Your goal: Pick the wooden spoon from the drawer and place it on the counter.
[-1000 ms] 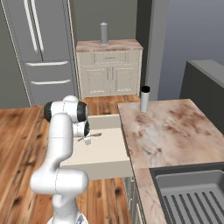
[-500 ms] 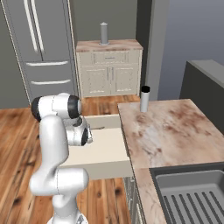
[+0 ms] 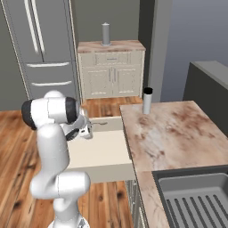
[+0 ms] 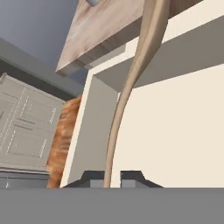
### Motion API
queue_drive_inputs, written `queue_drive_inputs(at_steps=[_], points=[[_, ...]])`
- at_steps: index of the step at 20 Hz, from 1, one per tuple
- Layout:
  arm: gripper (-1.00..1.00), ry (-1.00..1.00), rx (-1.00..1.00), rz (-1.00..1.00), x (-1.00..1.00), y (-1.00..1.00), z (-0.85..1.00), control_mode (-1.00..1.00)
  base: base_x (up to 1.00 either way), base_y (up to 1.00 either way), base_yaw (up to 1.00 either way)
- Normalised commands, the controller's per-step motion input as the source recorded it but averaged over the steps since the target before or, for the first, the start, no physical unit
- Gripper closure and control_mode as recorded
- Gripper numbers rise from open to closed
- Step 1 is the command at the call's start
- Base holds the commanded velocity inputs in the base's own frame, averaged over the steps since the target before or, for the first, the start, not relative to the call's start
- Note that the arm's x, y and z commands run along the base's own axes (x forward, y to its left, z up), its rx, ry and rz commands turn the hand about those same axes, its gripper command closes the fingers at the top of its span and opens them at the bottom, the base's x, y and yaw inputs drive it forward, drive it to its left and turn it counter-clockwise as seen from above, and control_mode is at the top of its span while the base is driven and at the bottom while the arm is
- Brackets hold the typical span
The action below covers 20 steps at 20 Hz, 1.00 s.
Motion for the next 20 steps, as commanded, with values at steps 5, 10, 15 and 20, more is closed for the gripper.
queue_drive_inputs(at_steps=[5,10,15,20], points=[[1.0,0.07,0.0,-0.15,0.0,-0.1,1.0,-1.0,0.0,0.0,0.0],[1.0,0.11,0.02,-0.11,-0.05,-0.33,1.0,-1.0,0.0,0.0,0.0],[1.0,0.07,0.02,-0.06,-0.05,-0.6,1.0,-1.0,0.0,0.0,0.0],[1.0,0.01,0.1,-0.01,-0.37,-0.94,0.89,-1.0,0.0,0.0,0.0]])
